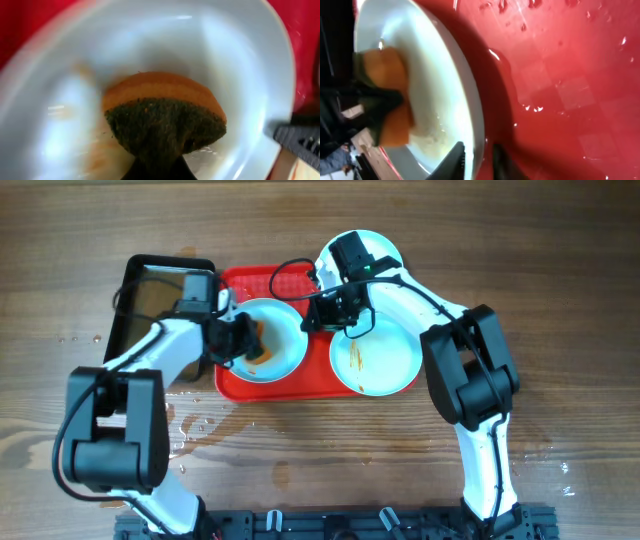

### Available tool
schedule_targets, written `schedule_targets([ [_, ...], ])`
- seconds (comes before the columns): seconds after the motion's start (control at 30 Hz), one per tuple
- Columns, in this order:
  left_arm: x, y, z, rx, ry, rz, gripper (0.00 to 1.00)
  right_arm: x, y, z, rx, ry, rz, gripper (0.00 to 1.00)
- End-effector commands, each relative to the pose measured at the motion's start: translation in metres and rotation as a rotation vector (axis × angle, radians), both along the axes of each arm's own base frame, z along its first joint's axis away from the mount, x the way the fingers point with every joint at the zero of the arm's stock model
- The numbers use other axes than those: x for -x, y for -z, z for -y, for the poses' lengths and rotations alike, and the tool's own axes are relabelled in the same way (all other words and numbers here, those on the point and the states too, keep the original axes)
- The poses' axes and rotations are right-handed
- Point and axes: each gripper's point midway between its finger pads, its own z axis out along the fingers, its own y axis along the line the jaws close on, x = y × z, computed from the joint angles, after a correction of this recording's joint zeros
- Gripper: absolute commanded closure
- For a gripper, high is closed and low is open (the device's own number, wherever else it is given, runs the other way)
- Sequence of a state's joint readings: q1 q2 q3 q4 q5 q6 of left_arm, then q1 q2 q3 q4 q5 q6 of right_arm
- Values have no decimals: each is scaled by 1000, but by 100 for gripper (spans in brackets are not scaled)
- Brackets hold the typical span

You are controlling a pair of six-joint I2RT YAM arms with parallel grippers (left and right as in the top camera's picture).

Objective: Clean dirty plates on tray and stack at the side
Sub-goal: 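Scrub the held plate with the sponge in the left gripper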

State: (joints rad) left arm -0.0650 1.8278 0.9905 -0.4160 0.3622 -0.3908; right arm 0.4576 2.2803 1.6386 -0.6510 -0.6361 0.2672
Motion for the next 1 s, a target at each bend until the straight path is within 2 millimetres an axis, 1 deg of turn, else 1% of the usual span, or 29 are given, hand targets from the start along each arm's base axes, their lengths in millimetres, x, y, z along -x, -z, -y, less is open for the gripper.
schedule_targets([
  [0.0, 8, 2, -25, -58, -69, -16, 95, 6, 17, 0, 56, 38, -39, 71],
  [0.03, 7, 2, -26, -58, -72, -14, 94, 7, 18, -1, 70, 45, -39, 70],
  [0.1, 8, 4, -28, -69, -69, -18, 96, 10, 21, -4, 103, 59, -38, 70],
  [0.13, 8, 6, -30, -83, -73, -22, 96, 11, 23, -5, 119, 66, -37, 73],
  [0.17, 9, 8, -32, -96, -76, -25, 96, 12, 23, -7, 127, 70, -37, 78],
  [0.2, 7, 13, -39, -142, -89, -24, 96, 14, 25, -9, 142, 69, -33, 96],
  [0.3, 0, 17, -48, -196, -96, 3, 96, 15, 25, -10, 141, 67, -33, 96],
  [0.4, -2, 16, -44, -197, -47, 24, 96, 14, 25, -9, 141, 76, -37, 96],
  [0.47, 5, 17, -34, -165, 8, 9, 96, 14, 25, -8, 141, 77, -38, 96],
  [0.57, 24, 10, 4, 11, 162, -18, 96, 14, 25, -9, 139, 73, -38, 96],
  [0.67, 37, -1, 31, 154, 261, -21, 96, 14, 24, -9, 135, 70, -39, 96],
  [0.73, 39, -4, 37, 183, 277, -19, 96, 15, 23, -10, 128, 65, -40, 96],
  [0.8, 34, -2, 34, 154, 272, -2, 96, 15, 24, -10, 129, 64, -40, 96],
  [0.83, 29, 1, 27, 119, 246, 5, 96, 15, 24, -10, 129, 64, -40, 96],
  [0.97, 0, 12, -21, -98, 19, 34, 96, 16, 24, -10, 130, 63, -41, 96],
])
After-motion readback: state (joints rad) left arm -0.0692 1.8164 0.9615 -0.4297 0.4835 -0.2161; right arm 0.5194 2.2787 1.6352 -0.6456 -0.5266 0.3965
